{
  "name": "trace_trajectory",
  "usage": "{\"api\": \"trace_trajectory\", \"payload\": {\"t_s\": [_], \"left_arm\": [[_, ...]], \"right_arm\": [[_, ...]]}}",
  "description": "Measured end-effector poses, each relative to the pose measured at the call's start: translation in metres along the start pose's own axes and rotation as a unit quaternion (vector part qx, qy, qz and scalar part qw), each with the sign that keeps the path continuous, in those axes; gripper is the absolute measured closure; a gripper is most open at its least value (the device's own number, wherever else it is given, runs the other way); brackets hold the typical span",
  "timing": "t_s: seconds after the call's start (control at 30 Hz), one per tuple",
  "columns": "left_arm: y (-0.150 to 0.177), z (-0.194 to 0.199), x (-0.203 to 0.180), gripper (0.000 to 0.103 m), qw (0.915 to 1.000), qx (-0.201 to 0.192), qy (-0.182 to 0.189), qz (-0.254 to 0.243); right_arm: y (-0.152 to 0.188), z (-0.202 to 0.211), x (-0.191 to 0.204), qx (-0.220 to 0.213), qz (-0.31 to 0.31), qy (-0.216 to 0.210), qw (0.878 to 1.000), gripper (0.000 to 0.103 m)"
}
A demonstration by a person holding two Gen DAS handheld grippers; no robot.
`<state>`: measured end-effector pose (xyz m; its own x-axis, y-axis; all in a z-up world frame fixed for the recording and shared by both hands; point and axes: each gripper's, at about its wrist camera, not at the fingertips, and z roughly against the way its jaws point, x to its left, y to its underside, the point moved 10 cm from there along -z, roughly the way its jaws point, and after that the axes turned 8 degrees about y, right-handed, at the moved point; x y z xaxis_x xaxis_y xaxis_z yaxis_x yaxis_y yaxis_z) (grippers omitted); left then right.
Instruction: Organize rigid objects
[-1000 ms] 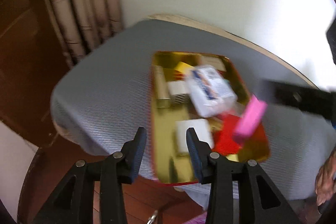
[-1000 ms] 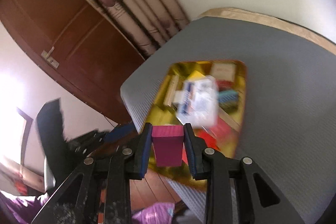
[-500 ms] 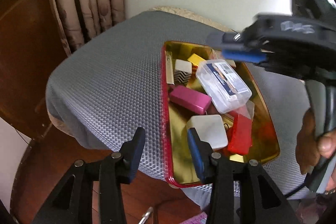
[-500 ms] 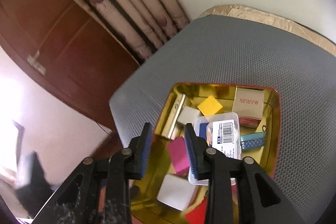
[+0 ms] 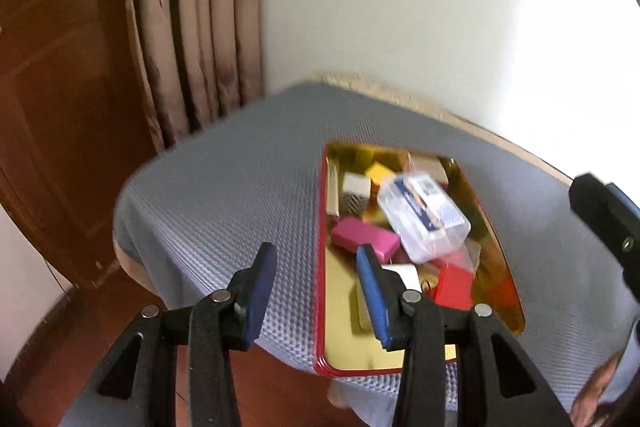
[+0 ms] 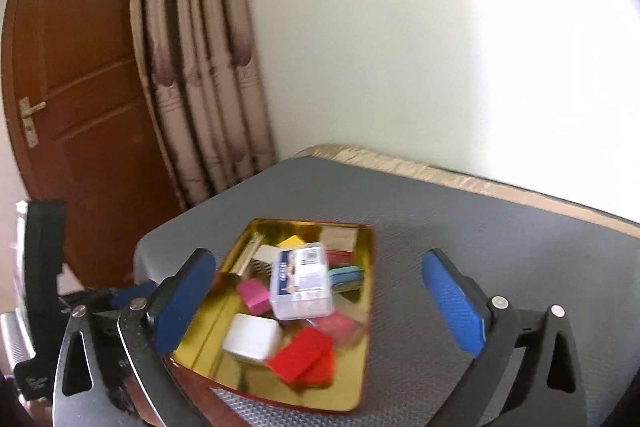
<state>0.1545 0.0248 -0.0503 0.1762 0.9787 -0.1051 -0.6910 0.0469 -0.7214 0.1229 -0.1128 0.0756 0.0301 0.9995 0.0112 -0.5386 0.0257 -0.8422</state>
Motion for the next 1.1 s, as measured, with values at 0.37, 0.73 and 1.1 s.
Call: {"api": "trace_trajectory", "payload": {"t_s": [0.37,0.73,1.1], "left_arm": [[0.006,0.040,-0.016,0.061,0.9987,-0.041,-0.026,-0.012],[0.013,0.052,-0.027,0.061,0.9990,-0.035,-0.010,-0.026],[0.012,0.061,-0.031,0.061,0.9984,-0.042,-0.006,-0.037]], "right_arm": [[0.023,0.021,-0.027,0.012,-0.020,0.039,0.999,0.000],[0.021,0.049,-0.025,-0.028,-0.010,0.048,0.998,0.000],[0.015,0.066,-0.018,-0.053,0.013,0.061,0.997,0.000]]}}
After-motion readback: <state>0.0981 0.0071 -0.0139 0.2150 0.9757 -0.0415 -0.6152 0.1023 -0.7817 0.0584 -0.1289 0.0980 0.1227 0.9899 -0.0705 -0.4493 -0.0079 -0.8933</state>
